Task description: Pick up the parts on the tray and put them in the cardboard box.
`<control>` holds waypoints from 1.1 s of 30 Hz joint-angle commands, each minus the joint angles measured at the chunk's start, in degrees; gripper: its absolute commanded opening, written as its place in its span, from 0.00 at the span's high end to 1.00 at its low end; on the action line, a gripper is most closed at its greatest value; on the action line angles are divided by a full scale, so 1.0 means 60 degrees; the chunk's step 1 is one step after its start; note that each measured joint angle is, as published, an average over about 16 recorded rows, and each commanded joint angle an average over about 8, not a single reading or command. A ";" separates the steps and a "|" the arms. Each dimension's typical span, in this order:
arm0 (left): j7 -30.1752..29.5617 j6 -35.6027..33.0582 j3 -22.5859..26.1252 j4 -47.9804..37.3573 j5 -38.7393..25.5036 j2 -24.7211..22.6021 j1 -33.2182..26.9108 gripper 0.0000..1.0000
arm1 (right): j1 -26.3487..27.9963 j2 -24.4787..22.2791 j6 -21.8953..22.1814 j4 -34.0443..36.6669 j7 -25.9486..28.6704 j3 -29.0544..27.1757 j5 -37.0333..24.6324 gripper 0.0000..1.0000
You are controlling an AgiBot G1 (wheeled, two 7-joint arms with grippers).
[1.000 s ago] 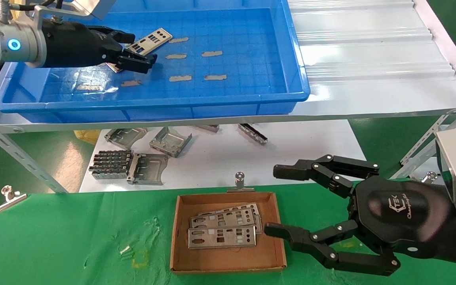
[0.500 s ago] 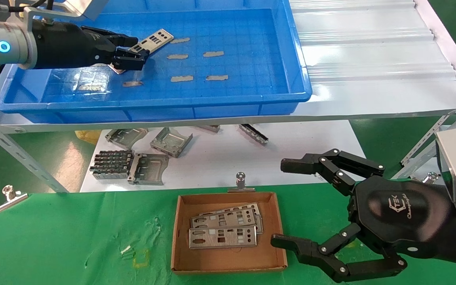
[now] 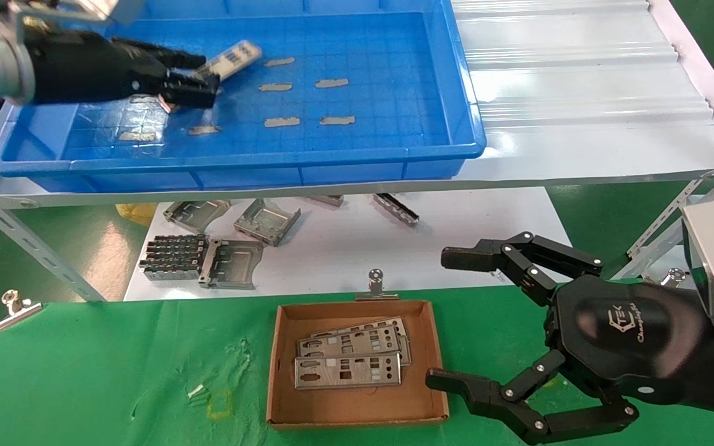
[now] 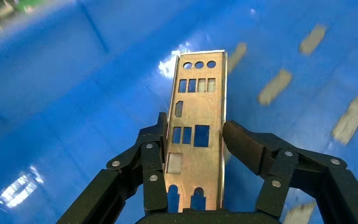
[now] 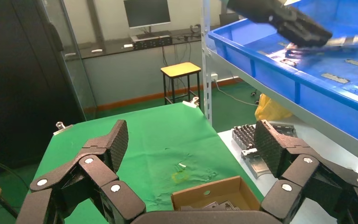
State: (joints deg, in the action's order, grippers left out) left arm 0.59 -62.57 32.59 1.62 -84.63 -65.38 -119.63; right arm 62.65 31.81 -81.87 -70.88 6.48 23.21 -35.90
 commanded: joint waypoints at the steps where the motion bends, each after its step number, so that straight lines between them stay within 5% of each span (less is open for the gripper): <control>1: 0.0042 -0.0050 -0.0054 0.0042 0.0076 0.0063 -0.0086 1.00 | 0.0000 0.0000 0.0000 0.0000 0.0000 0.0000 0.0000 0.00; 24: 0.1755 -0.4580 -0.0754 0.0736 0.1268 0.1317 -0.0273 1.00 | 0.0000 0.0000 0.0000 0.0000 0.0000 0.0000 0.0000 0.00; 33: 0.1263 -0.4934 -0.0490 0.3249 0.2629 0.1994 0.0872 1.00 | 0.0000 0.0000 0.0000 0.0000 0.0000 0.0000 0.0000 0.00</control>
State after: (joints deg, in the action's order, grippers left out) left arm 7.14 -91.85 30.10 22.74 -68.04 -52.50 -113.99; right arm 62.65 31.81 -81.87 -70.88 6.48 23.21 -35.90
